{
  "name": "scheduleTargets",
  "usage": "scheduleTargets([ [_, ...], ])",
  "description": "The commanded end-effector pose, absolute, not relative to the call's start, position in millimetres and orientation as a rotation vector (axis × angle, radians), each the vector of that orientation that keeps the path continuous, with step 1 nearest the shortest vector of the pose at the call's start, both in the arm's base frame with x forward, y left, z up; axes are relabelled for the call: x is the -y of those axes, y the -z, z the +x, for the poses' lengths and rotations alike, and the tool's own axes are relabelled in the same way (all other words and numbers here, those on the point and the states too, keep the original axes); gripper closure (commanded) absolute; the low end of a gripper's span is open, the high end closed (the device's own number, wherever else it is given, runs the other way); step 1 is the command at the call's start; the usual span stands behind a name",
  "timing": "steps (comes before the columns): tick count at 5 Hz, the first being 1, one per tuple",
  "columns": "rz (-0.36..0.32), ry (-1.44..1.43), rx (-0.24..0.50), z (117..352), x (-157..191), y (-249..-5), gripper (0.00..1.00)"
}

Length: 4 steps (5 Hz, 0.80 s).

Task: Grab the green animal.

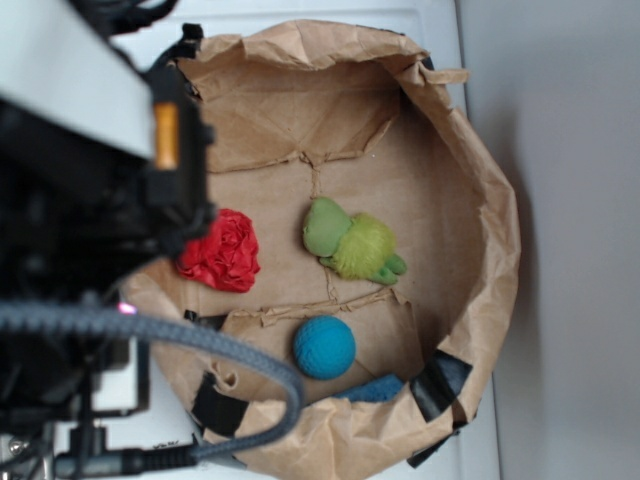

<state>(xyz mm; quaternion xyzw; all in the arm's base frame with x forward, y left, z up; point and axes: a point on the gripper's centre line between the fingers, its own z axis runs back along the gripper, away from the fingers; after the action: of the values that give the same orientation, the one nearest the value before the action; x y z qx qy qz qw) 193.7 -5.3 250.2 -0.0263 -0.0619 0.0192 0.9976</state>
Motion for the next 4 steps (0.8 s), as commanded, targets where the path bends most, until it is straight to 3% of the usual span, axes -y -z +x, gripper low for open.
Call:
scheduleTargets([
  [1,-0.045,-0.093,0.234,220.7,-10.9,-212.6,0.0],
  [2,0.008,-0.149,0.246,249.4,-32.9,-163.6,0.0],
  [4,0.085,-0.162,0.3,269.8,-49.7,-99.7,0.0],
])
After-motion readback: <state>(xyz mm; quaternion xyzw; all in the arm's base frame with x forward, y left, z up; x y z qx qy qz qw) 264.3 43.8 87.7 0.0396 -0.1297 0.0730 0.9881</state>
